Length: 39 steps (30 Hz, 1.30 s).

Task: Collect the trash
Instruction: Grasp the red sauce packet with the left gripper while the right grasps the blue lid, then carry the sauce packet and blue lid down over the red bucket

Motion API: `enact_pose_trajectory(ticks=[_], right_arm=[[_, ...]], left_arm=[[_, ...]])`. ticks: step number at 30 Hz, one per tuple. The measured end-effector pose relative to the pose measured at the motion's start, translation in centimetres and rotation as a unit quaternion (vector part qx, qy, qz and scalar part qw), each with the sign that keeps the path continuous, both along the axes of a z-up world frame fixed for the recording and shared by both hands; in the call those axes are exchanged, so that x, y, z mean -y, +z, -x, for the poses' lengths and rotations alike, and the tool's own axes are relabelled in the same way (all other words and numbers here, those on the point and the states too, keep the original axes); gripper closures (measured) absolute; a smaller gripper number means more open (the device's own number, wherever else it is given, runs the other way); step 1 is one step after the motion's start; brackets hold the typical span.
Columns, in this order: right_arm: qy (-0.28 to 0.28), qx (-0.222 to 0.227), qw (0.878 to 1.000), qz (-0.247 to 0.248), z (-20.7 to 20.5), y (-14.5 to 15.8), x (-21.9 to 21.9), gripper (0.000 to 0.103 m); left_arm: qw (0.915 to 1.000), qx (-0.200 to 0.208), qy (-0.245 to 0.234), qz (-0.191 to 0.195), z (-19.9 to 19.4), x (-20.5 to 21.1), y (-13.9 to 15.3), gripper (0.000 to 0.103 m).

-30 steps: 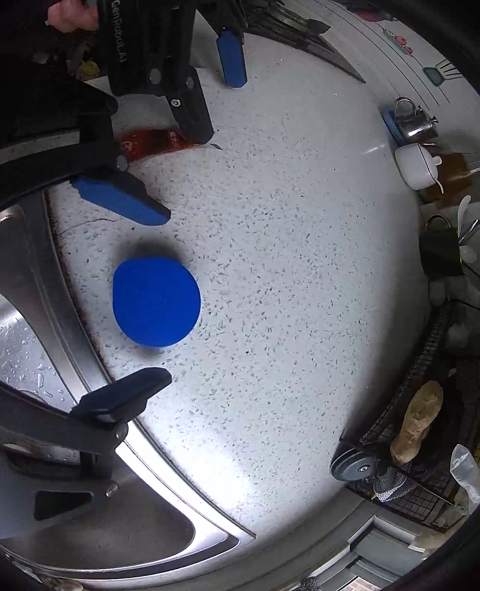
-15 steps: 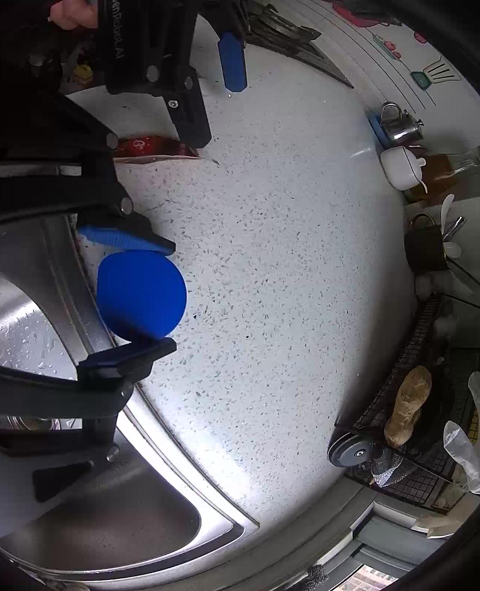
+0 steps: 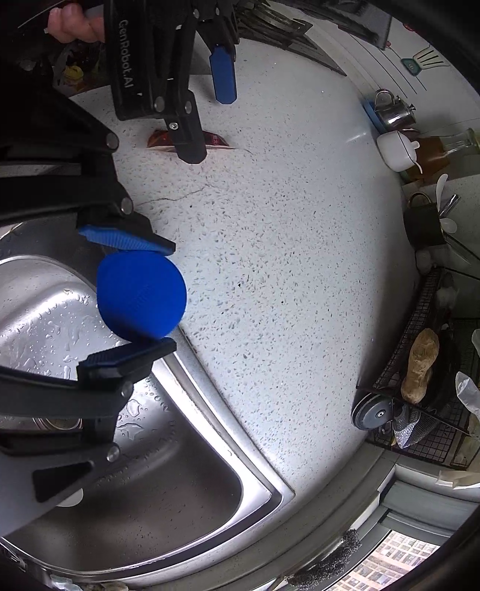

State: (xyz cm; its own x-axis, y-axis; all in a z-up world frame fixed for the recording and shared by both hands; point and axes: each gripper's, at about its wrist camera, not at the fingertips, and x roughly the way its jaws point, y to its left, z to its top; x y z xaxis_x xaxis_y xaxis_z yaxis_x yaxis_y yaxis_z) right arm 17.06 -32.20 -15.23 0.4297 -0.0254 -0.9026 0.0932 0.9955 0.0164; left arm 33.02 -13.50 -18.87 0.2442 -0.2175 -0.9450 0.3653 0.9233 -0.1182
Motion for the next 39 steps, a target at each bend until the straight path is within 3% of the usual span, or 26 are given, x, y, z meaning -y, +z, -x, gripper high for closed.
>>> enact_pose_trajectory(ticks=[8, 11, 13, 16, 21, 28, 39], right_arm=[[0.002, -0.006, 1.0, 0.005, -0.1, -0.4, -0.6, 0.06], [-0.001, -0.009, 1.0, -0.001, 0.0, -0.5, -0.9, 0.06], [-0.003, -0.011, 1.0, -0.004, 0.0, -0.6, -1.2, 0.06], [-0.009, -0.013, 1.0, -0.01, 0.1, -0.6, -1.6, 0.06], [-0.008, -0.009, 1.0, -0.003, 0.1, 0.1, -2.7, 0.06], [0.008, 0.005, 1.0, 0.011, 0.5, 1.1, -5.8, 0.06], [0.029, 0.036, 0.999, 0.003, 3.9, 2.5, -15.4, 0.06]], left_arm=[[0.9996, 0.008, -0.002, -0.029, 0.9, -0.7, -1.1, 0.021], [0.999, 0.019, -0.01, -0.038, 1.4, -0.9, -0.8, 0.039], [0.999, 0.024, -0.018, -0.034, 1.7, -0.8, -0.4, 0.069], [0.9989, 0.029, -0.025, -0.027, 2.2, -1.0, -0.2, 0.085], [0.9993, 0.023, -0.03, -0.006, 2.9, -2.3, 0.0, 0.091], [0.9993, 0.026, -0.017, 0.022, 4.1, -6.5, 1.4, 0.091], [0.9979, 0.058, 0.001, 0.028, 8.7, -16.1, 3.6, 0.091]])
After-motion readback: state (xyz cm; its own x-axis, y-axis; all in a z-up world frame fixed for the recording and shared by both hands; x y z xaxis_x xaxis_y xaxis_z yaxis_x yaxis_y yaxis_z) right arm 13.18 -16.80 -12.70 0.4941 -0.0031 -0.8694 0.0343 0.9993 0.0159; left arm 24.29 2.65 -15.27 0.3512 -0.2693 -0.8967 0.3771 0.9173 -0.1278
